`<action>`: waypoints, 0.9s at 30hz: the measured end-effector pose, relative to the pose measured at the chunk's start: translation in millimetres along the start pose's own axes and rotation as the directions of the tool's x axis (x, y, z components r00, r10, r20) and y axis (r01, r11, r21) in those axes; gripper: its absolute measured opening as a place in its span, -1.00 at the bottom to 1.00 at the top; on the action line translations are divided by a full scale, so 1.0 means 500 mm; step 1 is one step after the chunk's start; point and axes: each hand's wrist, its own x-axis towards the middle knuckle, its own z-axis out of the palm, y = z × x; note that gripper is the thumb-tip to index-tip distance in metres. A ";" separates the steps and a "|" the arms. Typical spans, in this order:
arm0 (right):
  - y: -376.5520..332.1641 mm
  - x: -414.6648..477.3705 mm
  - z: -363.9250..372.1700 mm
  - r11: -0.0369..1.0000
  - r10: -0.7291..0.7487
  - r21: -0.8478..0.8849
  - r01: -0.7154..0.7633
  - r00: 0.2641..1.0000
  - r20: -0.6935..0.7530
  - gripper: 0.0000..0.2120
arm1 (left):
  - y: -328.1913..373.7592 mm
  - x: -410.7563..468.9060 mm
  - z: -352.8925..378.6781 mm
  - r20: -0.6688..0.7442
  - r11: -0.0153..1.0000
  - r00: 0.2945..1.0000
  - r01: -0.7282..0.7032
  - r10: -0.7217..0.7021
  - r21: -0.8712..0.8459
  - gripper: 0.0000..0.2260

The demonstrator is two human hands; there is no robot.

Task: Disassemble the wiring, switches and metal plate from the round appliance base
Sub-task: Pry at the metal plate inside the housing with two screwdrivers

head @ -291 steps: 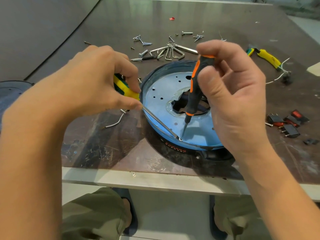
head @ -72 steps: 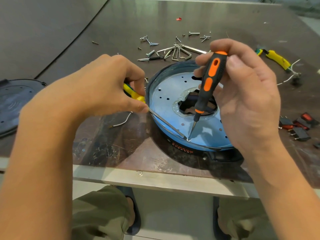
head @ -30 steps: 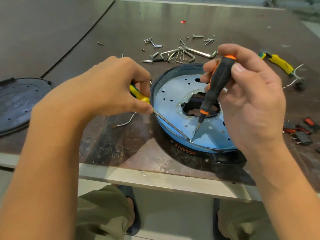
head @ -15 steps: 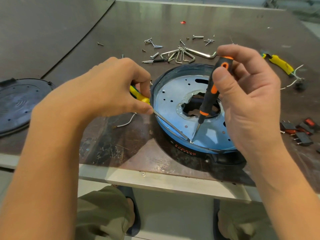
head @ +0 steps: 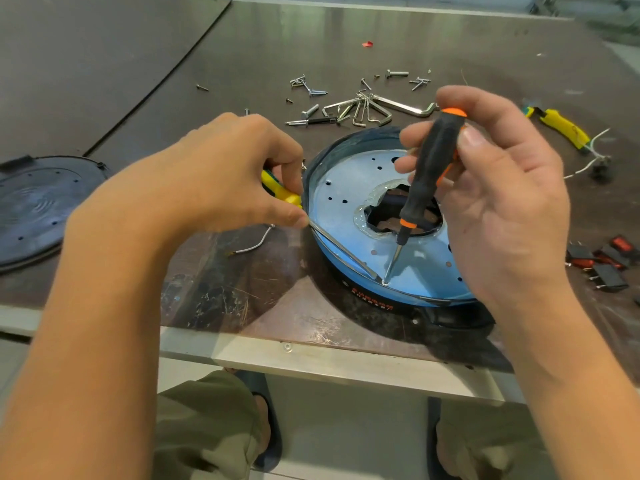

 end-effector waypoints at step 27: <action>0.005 0.003 0.006 0.993 -0.052 -0.108 0.053 0.999 0.014 -0.78 | -0.003 0.000 0.001 0.004 1.000 1.000 -0.007 0.007 -0.002 -0.75</action>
